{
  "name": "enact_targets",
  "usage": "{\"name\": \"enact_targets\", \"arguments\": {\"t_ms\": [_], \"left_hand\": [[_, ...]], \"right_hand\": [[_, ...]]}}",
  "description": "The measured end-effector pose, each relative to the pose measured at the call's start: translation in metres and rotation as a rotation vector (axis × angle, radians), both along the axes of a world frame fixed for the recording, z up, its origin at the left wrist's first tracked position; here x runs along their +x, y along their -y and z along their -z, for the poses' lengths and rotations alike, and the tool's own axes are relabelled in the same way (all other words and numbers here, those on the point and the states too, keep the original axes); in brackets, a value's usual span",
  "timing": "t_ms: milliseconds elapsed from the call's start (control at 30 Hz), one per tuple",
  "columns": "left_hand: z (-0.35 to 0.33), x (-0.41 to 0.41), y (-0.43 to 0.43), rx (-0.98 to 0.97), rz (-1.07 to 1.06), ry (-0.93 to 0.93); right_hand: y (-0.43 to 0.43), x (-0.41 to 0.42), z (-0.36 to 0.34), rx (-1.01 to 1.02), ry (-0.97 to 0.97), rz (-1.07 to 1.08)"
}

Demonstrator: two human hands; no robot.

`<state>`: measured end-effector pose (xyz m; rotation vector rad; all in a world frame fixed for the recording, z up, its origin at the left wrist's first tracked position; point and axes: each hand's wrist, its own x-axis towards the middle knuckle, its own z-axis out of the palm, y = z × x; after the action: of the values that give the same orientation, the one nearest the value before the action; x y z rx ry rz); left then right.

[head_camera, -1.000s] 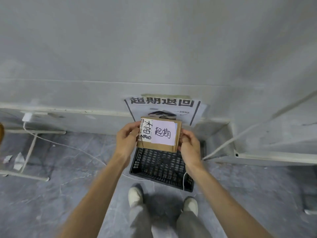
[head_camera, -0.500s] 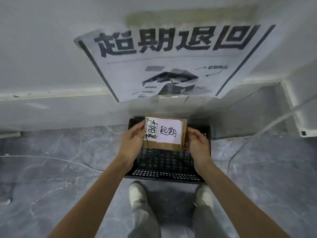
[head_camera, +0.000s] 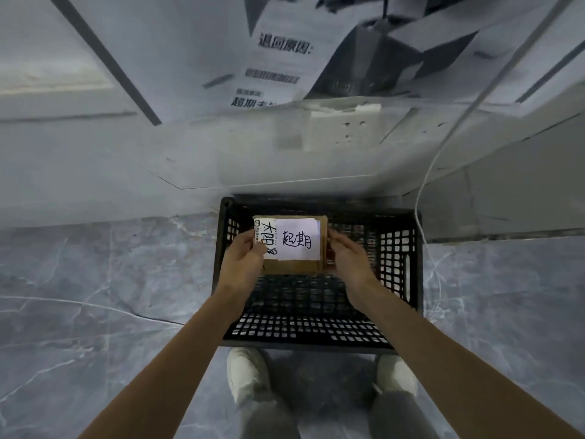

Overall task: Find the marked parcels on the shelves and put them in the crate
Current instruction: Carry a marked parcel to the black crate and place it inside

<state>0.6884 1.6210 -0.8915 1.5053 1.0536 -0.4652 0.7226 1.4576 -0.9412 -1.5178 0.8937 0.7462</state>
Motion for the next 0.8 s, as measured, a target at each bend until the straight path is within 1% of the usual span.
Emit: {"name": "enact_targets", "arguments": {"t_ms": [200,367,600,800], "left_hand": [[0.044,0.01,-0.005,0.015,0.067,-0.022],[0.085,0.015,-0.01,0.025,0.143,-0.049],[0.134,0.008,-0.019,0.04,0.246,-0.048],[0.164,0.007,-0.025,0.042,0.259,-0.077]], "right_hand": [[-0.01,0.006,0.038,0.037,-0.069,-0.003],[-0.017,0.003,0.068,0.062,-0.111,-0.055],[-0.022,-0.001,0.114,0.07,-0.027,-0.079],[-0.032,-0.011,0.147,0.022,0.019,-0.073]]}}
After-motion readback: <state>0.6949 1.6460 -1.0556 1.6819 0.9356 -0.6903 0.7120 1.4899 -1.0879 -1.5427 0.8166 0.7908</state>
